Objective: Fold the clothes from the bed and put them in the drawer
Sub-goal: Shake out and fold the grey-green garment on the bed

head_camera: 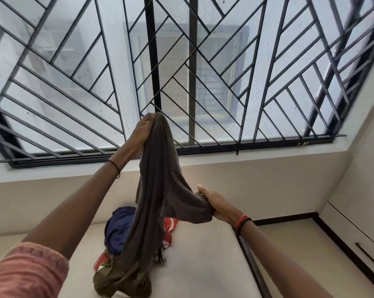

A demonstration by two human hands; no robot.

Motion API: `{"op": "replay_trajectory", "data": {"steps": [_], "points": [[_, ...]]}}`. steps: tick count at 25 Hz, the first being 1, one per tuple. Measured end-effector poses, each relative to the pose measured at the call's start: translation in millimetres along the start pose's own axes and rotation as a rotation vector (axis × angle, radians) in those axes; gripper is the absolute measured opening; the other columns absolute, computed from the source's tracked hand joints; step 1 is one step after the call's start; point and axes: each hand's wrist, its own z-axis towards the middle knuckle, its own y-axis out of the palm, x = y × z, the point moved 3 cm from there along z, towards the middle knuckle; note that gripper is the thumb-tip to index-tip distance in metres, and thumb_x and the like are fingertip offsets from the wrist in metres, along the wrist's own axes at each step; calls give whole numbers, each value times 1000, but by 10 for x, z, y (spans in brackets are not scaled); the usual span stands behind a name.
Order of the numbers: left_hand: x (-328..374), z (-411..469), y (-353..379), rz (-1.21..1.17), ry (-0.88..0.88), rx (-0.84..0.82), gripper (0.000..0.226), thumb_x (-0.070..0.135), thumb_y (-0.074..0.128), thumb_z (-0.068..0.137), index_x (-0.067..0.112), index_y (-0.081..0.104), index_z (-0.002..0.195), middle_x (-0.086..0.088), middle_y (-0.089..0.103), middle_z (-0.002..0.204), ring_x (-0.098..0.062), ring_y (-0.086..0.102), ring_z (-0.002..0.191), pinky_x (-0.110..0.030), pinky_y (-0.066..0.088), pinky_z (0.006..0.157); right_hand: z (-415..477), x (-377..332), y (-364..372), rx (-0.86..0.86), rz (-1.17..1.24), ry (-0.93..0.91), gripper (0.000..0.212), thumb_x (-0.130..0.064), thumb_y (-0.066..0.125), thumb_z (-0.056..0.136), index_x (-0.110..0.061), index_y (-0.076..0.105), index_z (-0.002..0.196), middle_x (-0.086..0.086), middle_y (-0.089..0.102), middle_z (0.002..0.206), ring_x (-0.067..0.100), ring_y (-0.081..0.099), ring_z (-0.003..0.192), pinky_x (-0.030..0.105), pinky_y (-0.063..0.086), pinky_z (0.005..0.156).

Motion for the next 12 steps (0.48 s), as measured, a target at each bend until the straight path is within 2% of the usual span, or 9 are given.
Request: {"op": "replay_trajectory", "data": {"steps": [2,4,6,8,10,12], "points": [[-31,-20,-9,-38,-73,-116,19,28,43,101,22,59,94,0,62,87,-9,58,76,-21,51,70,109,92,153,124,-126,-68,27,-29,45,100,-14,62,84,-4,63,67,7,57,63,17,45,58],[-62,-82,-21,-29,-154,-237,17,28,44,100,19,59,96,-3,62,91,-9,60,77,-20,52,68,195,149,274,103,-250,-159,11,-19,56,94,-16,61,103,-4,61,69,8,56,65,17,45,59],[-75,-157,-53,25,-195,-326,19,29,44,100,15,57,99,-3,61,90,-11,59,78,-20,52,69,274,197,310,99,-302,-199,41,-14,65,87,-24,51,124,-3,57,65,7,55,60,19,47,58],[-96,-216,-107,61,-214,-384,21,30,42,100,12,55,102,-2,60,89,-11,59,79,-21,51,71,334,225,346,112,-349,-236,58,-15,69,83,-35,44,132,-3,59,72,7,59,67,22,52,66],[-120,-257,-167,49,-231,-419,22,29,42,100,14,57,97,-2,60,87,-10,59,78,-20,51,70,393,269,385,121,-353,-245,44,-17,68,84,-28,56,125,-5,65,82,10,64,80,29,55,81],[-136,-270,-218,32,-246,-416,20,30,44,99,16,56,91,-1,58,84,-11,56,76,-19,50,66,423,286,361,203,-294,-245,19,-20,68,83,-20,68,102,-4,69,80,13,66,80,31,55,81]]}}
